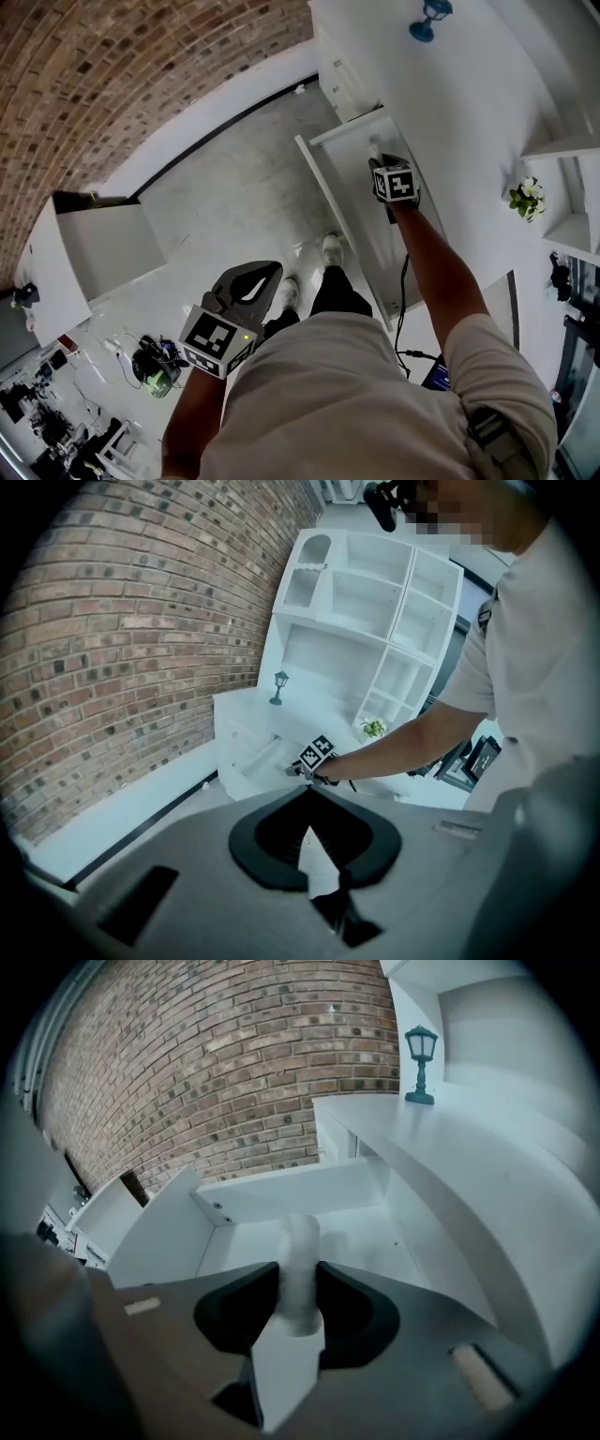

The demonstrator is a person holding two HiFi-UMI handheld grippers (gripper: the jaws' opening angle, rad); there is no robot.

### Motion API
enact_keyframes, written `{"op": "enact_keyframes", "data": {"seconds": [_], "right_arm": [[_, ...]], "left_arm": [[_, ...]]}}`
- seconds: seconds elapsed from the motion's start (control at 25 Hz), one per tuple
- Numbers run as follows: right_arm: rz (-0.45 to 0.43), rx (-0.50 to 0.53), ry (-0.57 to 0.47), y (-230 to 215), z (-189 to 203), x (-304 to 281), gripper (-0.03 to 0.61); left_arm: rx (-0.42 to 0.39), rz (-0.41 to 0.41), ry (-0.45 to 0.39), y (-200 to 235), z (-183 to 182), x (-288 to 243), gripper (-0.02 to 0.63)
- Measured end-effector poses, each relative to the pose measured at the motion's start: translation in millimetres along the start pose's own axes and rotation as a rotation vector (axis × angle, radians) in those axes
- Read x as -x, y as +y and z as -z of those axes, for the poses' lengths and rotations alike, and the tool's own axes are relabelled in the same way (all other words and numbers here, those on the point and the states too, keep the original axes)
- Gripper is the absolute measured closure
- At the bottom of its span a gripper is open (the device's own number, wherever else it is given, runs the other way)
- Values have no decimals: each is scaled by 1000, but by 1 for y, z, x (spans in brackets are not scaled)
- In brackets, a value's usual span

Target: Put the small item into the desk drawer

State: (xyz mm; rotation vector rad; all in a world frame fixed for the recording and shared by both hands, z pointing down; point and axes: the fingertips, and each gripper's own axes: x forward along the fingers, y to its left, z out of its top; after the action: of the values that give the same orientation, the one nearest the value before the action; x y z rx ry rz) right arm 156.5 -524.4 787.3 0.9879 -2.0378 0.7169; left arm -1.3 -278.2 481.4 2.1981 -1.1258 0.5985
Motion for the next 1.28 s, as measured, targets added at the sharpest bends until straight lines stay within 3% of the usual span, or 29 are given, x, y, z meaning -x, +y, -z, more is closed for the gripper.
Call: {"op": "enact_keyframes", "data": {"seconds": [0.72,1.28], "right_arm": [[36,-11,74,-16,7,-45,417],[83,4,24,-6,1,-11,411]], "left_arm": [[57,-50,10,23,3,-2,609],[24,-7,-25,17,12,18,609]]}}
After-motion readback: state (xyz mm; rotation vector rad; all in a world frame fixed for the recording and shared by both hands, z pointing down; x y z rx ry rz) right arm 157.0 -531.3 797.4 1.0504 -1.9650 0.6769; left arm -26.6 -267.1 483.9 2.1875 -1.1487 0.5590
